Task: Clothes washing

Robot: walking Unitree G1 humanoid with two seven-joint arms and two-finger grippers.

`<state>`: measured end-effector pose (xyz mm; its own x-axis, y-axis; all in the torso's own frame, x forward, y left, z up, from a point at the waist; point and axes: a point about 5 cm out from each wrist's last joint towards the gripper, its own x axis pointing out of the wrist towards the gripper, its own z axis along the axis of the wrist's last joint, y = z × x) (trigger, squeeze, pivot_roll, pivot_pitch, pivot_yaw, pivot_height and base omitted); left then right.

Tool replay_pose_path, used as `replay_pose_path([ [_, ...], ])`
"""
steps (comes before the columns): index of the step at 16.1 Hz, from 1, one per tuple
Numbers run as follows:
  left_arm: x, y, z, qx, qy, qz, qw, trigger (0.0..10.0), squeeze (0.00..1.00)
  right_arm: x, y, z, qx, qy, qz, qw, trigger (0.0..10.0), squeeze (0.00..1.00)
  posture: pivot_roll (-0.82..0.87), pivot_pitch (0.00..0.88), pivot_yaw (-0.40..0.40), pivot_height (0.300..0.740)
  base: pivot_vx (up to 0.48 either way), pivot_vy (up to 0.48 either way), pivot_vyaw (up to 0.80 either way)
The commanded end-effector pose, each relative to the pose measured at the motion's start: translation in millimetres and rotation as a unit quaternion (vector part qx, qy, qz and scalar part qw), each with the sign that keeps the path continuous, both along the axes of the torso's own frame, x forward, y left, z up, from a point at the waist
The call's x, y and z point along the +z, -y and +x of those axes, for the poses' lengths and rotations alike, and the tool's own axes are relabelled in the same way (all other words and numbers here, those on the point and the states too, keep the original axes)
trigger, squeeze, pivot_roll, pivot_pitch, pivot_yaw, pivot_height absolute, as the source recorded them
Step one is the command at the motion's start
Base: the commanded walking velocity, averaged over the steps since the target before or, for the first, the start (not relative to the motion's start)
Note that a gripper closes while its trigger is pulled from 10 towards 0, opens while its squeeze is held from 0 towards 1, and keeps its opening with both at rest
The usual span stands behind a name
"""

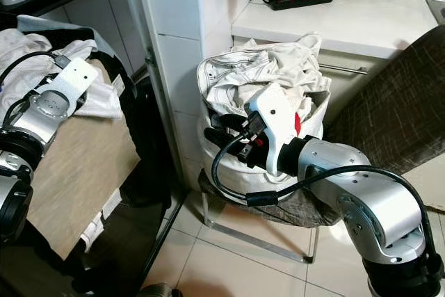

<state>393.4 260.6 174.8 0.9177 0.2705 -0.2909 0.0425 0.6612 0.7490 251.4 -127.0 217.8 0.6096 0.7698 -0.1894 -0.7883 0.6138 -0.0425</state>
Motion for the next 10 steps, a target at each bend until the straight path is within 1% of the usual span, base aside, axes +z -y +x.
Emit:
replay_pose_path([
  [1, -1.7, -11.2, -4.2, 0.023, -0.004, 0.001, 1.000, 0.0, 0.00, 2.6, -2.8, -2.4, 0.003, 0.014, -0.003, 1.000, 10.0, 0.00, -0.07, 0.000, 0.091, 0.740, 0.000, 0.000, 0.00],
  [6, 2.8, -15.1, -4.1, 0.032, 0.006, -0.004, 0.999, 0.0, 0.00, 3.5, -2.0, -2.2, -0.002, 0.017, -0.003, 1.000, 10.0, 0.00, -0.07, 0.000, 0.093, 0.740, 0.000, 0.000, 0.00],
  [9, 19.2, -23.8, -2.5, 0.047, 0.029, -0.002, 0.998, 0.0, 0.00, 5.2, 0.7, -0.6, -0.006, 0.021, -0.006, 1.000, 10.0, 0.00, -0.07, 0.000, 0.091, 0.740, 0.000, 0.000, 0.00],
  [10, 29.0, -31.0, -2.8, 0.057, 0.043, 0.015, 0.997, 0.0, 0.00, 5.6, 2.1, 0.2, -0.008, 0.022, -0.007, 1.000, 10.0, 0.00, -0.07, 0.000, 0.090, 0.740, 0.000, 0.000, 0.00],
])
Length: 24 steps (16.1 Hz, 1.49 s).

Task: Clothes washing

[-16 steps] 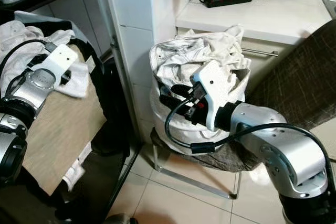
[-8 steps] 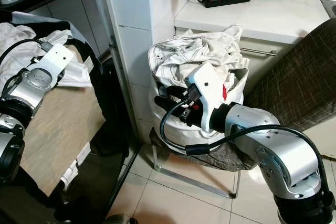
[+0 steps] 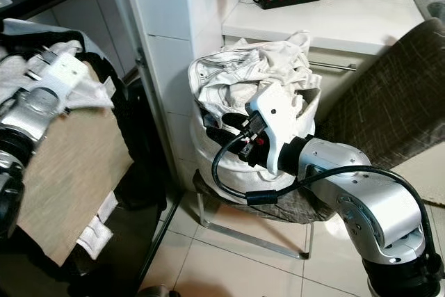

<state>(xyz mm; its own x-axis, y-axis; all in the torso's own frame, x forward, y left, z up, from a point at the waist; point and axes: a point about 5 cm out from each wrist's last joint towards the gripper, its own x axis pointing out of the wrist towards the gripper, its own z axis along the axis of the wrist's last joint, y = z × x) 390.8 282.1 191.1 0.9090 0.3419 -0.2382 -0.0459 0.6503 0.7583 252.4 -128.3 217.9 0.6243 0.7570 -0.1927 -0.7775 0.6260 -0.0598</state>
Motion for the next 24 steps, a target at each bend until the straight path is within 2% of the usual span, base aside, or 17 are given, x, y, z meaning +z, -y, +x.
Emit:
replay_pose_path([
  [1, 17.0, -12.5, -0.4, 0.024, 0.022, 0.018, 0.999, 0.0, 0.00, 5.6, 1.3, -0.4, -0.001, 0.016, -0.001, 1.000, 10.0, 0.00, -0.07, 0.000, 0.089, 0.740, 0.000, 0.000, 0.00],
  [4, 71.1, -32.6, -0.8, 0.060, 0.095, 0.117, 0.987, 0.0, 0.00, 7.1, 4.5, 3.2, -0.006, 0.021, -0.008, 1.000, 10.0, 0.00, -0.07, 0.000, 0.089, 0.740, 0.000, 0.000, 0.00],
  [7, 111.9, -30.5, 0.9, 0.084, 0.178, 0.152, 0.969, 0.0, 0.00, 8.8, 6.8, 6.5, -0.018, 0.026, -0.010, 0.999, 10.0, 0.00, -0.08, 0.000, 0.094, 0.740, 0.000, 0.000, 0.00],
  [8, 115.7, -29.6, 1.0, 0.089, 0.184, 0.162, 0.965, 10.0, 0.00, 8.8, 6.6, 6.3, -0.019, 0.026, -0.009, 0.999, 10.0, 0.00, -0.08, 0.000, 0.098, 0.740, 0.000, 0.000, 0.00],
  [10, 109.1, -28.6, 2.3, 0.082, 0.162, 0.142, 0.973, 10.0, 0.00, 8.2, 6.5, 5.4, -0.020, 0.025, -0.008, 0.999, 10.0, 0.00, -0.08, 0.000, 0.098, 0.740, 0.000, 0.000, 0.00],
  [11, 88.5, -20.8, 6.3, 0.057, 0.131, 0.043, 0.989, 10.0, 0.00, 7.5, 6.7, 4.4, -0.019, 0.024, -0.007, 0.999, 10.0, 0.00, -0.08, 0.000, 0.101, 0.740, 0.000, 0.000, 0.00],
  [12, 81.3, -15.8, 8.2, 0.040, 0.120, 0.016, 0.992, 10.0, 0.00, 7.2, 6.8, 4.1, -0.019, 0.024, -0.007, 1.000, 10.0, 0.00, -0.08, 0.000, 0.101, 0.740, 0.000, 0.000, 0.00],
  [13, 63.3, 5.9, 14.8, -0.023, 0.106, -0.099, 0.989, 10.0, 1.00, 6.8, 7.0, 3.4, -0.019, 0.023, -0.007, 1.000, 10.0, 0.00, -0.08, 0.000, 0.100, 0.740, 0.000, 0.000, 0.00],
  [14, 57.5, 17.2, 17.4, -0.057, 0.101, -0.153, 0.981, 10.0, 1.00, 6.7, 7.4, 3.2, -0.019, 0.022, -0.007, 1.000, 10.0, 0.00, -0.08, 0.000, 0.098, 0.740, 0.000, 0.000, 0.00],
  [15, 54.2, 31.1, 20.2, -0.101, 0.099, -0.212, 0.967, 10.0, 1.00, 6.7, 7.5, 2.9, -0.019, 0.022, -0.007, 1.000, 10.0, 0.00, -0.08, 0.000, 0.098, 0.740, 0.000, 0.000, 0.00],
  [16, 45.2, 58.3, 22.0, -0.204, 0.063, -0.282, 0.936, 10.0, 1.00, 6.3, 7.7, 2.4, -0.017, 0.019, -0.008, 1.000, 10.0, 0.00, -0.08, 0.000, 0.090, 0.740, 0.000, 0.000, 0.00],
  [18, 28.8, 73.0, 19.1, -0.260, 0.006, -0.284, 0.923, 10.0, 1.00, 5.9, 7.4, 1.8, -0.014, 0.017, -0.009, 1.000, 10.0, 0.00, -0.08, 0.000, 0.090, 0.740, 0.000, 0.000, 0.00],
  [20, -10.3, 91.3, 7.9, -0.320, -0.091, -0.283, 0.900, 10.0, 1.00, 4.9, 5.5, 1.3, -0.009, 0.015, -0.009, 1.000, 10.0, 0.00, -0.07, 0.000, 0.085, 0.740, 0.000, 0.000, 0.00],
  [21, -19.3, 91.7, 5.7, -0.316, -0.112, -0.264, 0.905, 10.0, 1.00, 4.6, 4.9, 1.1, -0.007, 0.014, -0.009, 1.000, 10.0, 0.00, -0.07, 0.000, 0.086, 0.740, 0.000, 0.000, 0.00],
  [22, -31.1, 86.6, 3.7, -0.290, -0.128, -0.197, 0.928, 10.0, 1.00, 3.8, 4.4, 1.0, -0.006, 0.014, -0.011, 1.000, 10.0, 0.00, -0.07, 0.000, 0.086, 0.740, 0.000, 0.000, 0.00],
  [23, -35.9, 84.0, 2.6, -0.280, -0.132, -0.169, 0.936, 10.0, 0.19, 3.3, 4.0, 0.8, -0.006, 0.014, -0.012, 1.000, 10.0, 0.00, -0.08, 0.000, 0.088, 0.740, 0.000, 0.000, 0.00],
  [24, -43.0, 76.9, 0.9, -0.251, -0.141, -0.111, 0.951, 10.0, 0.00, 2.4, 3.8, 0.5, -0.007, 0.014, -0.015, 1.000, 10.0, 0.00, -0.08, 0.000, 0.090, 0.740, 0.000, 0.000, 0.00],
])
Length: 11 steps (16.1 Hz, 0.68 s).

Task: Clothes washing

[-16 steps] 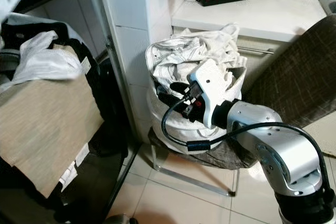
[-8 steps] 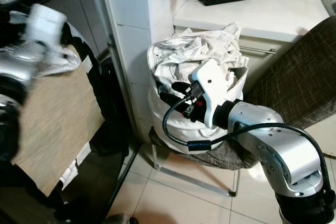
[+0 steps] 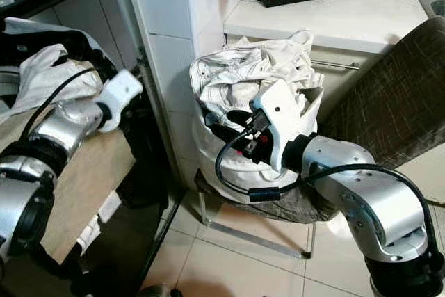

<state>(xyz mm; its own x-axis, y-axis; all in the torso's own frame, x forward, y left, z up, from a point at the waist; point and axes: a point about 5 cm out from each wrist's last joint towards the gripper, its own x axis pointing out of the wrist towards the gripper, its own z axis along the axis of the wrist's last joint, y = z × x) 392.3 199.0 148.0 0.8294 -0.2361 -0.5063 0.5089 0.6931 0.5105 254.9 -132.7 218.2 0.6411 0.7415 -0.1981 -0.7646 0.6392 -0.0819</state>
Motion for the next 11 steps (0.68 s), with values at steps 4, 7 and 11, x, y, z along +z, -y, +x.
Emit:
replay_pose_path([
  [4, 19.0, -27.6, 6.4, 0.134, 0.115, 0.065, 0.982, 10.0, 0.00, -0.9, -2.5, -6.5, 0.020, -0.003, -0.011, 1.000, 10.0, 0.00, -0.08, 0.000, 0.092, 0.740, 0.000, 0.000, 0.00],
  [7, 41.5, -51.3, 7.7, 0.227, 0.193, 0.090, 0.950, 10.0, 0.00, -6.4, -4.6, -11.3, 0.038, -0.008, -0.029, 0.999, 10.0, 0.00, -0.08, 0.000, 0.093, 0.740, 0.000, 0.000, 0.00],
  [11, 101.1, -91.4, 3.9, 0.337, 0.324, 0.156, 0.870, 10.0, 0.00, -2.4, -2.6, -6.6, 0.021, 0.003, -0.021, 1.000, 10.0, 0.00, -0.08, 0.000, 0.094, 0.740, 0.000, 0.000, 0.00],
])
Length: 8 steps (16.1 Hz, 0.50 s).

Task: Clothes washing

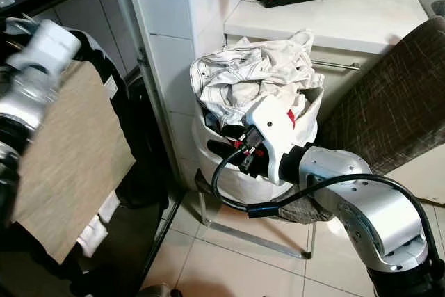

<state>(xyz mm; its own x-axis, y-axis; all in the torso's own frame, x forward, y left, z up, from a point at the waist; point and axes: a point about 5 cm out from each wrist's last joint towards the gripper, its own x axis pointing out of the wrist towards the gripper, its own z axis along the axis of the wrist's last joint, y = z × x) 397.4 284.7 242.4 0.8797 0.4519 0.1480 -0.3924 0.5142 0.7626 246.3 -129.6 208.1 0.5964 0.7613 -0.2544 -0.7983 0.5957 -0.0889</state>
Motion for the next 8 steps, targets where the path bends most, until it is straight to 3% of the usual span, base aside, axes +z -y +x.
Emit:
replay_pose_path([
  [1, 29.7, -13.1, -3.4, 0.043, 0.058, 0.025, 0.997, 10.0, 0.00, 8.2, 1.2, 2.7, -0.007, 0.020, 0.005, 1.000, 10.0, 0.00, -0.08, 0.000, 0.096, 0.740, 0.000, 0.000, 0.00],
  [2, 35.2, -14.1, -3.9, 0.049, 0.069, 0.031, 0.996, 10.0, 0.00, 8.2, 1.3, 2.8, -0.008, 0.021, 0.005, 1.000, 10.0, 0.00, -0.08, 0.000, 0.096, 0.740, 0.000, 0.000, 0.00],
  [3, 38.5, -9.5, -1.6, 0.031, 0.081, 0.006, 0.996, 10.0, 0.00, 8.6, 1.0, 3.2, -0.012, 0.024, 0.008, 1.000, 10.0, 0.00, -0.08, 0.000, 0.098, 0.740, 0.000, 0.000, 0.00],
  [4, 31.4, 4.2, 4.4, -0.027, 0.072, -0.064, 0.995, 10.0, 0.00, 9.1, 0.8, 4.1, -0.018, 0.027, 0.013, 0.999, 10.0, 0.00, -0.08, 0.000, 0.098, 0.740, 0.000, 0.000, 0.00],
  [5, 17.6, 25.5, 11.5, -0.105, 0.051, -0.175, 0.978, 10.0, 0.00, 10.5, 1.8, 7.3, -0.041, 0.037, 0.022, 0.998, 10.0, 0.00, -0.08, 0.000, 0.098, 0.740, 0.000, 0.000, 0.00],
  [6, -1.5, 61.7, 16.7, -0.224, 0.034, -0.317, 0.921, 10.0, 0.00, 12.9, 5.0, 14.9, -0.100, 0.058, 0.042, 0.992, 10.0, 0.00, -0.09, 0.000, 0.098, 0.740, 0.000, 0.000, 0.00],
  [7, -9.0, 78.4, 16.1, -0.276, 0.032, -0.361, 0.890, 10.0, 0.00, 13.8, 7.7, 19.2, -0.141, 0.069, 0.055, 0.986, 10.0, 0.00, -0.09, 0.000, 0.094, 0.740, 0.000, 0.000, 0.00],
  [8, -24.6, 100.8, 10.7, -0.330, 0.016, -0.420, 0.846, 10.0, 0.00, 13.9, 12.3, 23.2, -0.203, 0.085, 0.078, 0.972, 10.0, 0.00, -0.08, 0.000, 0.081, 0.740, 0.000, 0.000, 0.00],
])
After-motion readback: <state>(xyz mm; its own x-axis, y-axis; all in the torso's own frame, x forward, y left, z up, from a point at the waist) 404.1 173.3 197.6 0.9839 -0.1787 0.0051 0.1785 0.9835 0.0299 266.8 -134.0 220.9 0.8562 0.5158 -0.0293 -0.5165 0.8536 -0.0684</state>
